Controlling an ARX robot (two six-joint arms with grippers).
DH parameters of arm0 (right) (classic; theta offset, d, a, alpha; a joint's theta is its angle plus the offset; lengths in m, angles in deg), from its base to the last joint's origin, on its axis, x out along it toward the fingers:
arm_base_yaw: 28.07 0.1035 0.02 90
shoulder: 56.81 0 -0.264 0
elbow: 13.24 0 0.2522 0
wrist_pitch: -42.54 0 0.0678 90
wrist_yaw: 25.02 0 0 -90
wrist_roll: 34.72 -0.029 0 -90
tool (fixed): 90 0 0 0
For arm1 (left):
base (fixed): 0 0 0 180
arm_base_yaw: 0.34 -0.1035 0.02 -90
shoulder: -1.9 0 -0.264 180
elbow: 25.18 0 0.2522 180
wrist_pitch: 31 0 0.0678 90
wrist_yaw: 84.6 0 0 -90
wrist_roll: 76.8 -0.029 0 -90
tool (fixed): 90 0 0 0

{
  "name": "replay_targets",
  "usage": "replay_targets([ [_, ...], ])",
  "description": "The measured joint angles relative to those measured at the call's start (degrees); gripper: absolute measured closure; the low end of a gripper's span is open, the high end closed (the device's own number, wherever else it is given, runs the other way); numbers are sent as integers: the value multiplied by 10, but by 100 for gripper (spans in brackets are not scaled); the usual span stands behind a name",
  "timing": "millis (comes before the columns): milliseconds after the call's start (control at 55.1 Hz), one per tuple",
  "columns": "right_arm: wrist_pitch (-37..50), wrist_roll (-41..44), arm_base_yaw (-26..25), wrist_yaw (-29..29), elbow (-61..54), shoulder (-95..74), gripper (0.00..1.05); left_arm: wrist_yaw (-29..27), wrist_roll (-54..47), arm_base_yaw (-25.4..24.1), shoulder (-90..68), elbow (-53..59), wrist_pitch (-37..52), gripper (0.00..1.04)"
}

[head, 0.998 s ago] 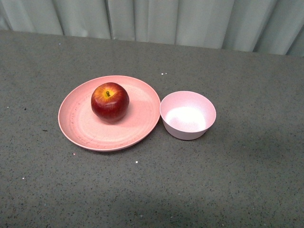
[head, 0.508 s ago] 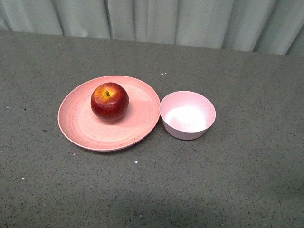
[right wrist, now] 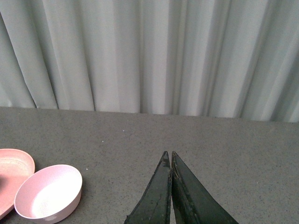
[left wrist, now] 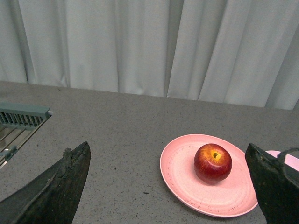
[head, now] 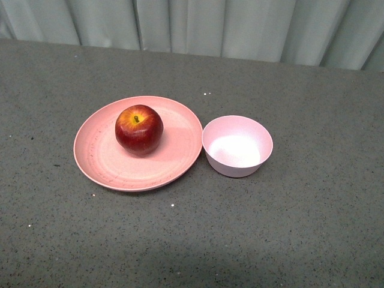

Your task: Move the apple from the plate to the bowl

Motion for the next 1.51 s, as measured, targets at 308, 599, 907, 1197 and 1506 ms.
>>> replay_targets([
  [308, -88, 0, 0, 0, 0, 92, 104, 0, 0, 0, 0, 0, 0, 7],
  [599, -154, 0, 0, 0, 0, 158, 104, 0, 0, 0, 0, 0, 0, 7],
  [907, -273, 0, 0, -1, 0, 260, 104, 0, 0, 0, 0, 0, 0, 7],
  [1197, -279, 0, 0, -2, 0, 280, 65, 0, 0, 0, 0, 0, 0, 7],
  [1506, -279, -1, 0, -1, 0, 280, 7, -162, 33, 35, -61, -5, -17, 7],
])
